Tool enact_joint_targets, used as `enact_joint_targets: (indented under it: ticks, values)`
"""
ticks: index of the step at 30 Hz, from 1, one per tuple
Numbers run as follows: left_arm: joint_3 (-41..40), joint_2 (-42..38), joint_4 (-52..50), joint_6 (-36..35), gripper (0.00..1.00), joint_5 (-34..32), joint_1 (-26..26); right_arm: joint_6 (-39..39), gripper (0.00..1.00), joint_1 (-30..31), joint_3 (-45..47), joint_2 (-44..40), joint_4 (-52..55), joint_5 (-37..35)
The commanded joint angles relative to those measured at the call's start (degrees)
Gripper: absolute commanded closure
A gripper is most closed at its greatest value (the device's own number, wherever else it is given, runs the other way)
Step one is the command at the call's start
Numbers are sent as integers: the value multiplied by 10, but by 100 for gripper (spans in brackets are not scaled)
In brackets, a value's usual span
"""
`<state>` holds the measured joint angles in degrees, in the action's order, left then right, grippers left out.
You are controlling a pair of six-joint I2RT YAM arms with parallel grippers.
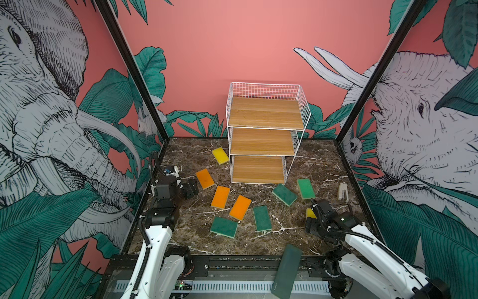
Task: Arrange cleaning sponges on a shelf
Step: Rotate the cleaning sponge at the bottom-right of the table.
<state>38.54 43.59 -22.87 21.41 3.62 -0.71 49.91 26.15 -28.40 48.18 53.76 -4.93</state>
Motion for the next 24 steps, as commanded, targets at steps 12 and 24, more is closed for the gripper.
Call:
enact_joint_targets:
  ticks: [12,24]
  values:
    - [15,-1,-14,23,20,-1,-3,-24,14,3,-17,57,-9,4]
    - [22,6,-30,24,20,-7,-2,-27,28,3,-26,83,-12,5]
